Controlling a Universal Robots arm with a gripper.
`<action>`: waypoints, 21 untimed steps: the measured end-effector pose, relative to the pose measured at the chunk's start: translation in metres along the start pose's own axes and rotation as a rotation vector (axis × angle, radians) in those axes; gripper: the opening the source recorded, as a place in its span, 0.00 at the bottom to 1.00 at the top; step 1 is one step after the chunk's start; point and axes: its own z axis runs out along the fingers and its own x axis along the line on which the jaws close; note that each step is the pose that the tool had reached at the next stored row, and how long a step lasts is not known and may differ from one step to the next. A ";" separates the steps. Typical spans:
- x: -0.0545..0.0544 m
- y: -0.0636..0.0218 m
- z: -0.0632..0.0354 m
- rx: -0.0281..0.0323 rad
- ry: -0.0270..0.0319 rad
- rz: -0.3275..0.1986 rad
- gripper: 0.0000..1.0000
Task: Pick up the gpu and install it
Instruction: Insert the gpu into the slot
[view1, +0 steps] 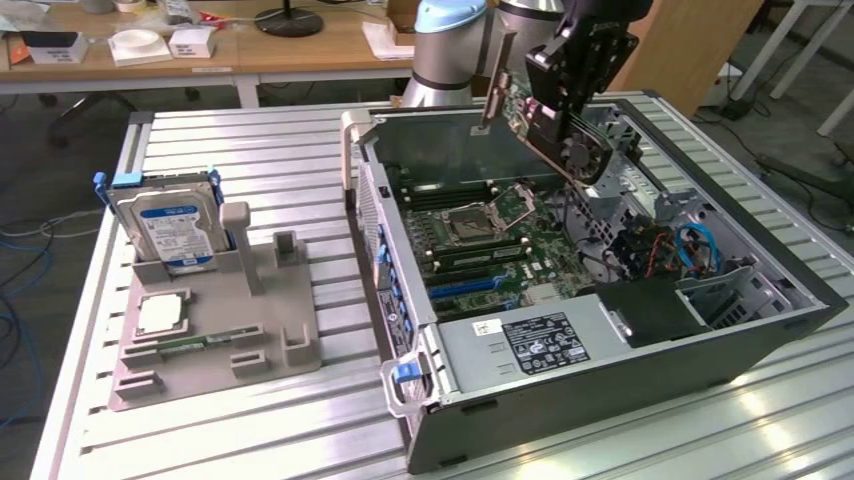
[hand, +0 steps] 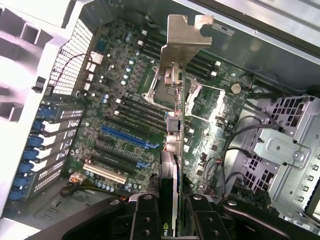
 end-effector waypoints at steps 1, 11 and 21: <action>0.000 -0.0001 0.0000 0.0000 0.0000 -0.005 0.27; 0.000 -0.0005 0.0000 -0.0009 -0.0002 -0.058 0.27; 0.001 -0.0010 0.0000 -0.0017 -0.0003 -0.112 0.27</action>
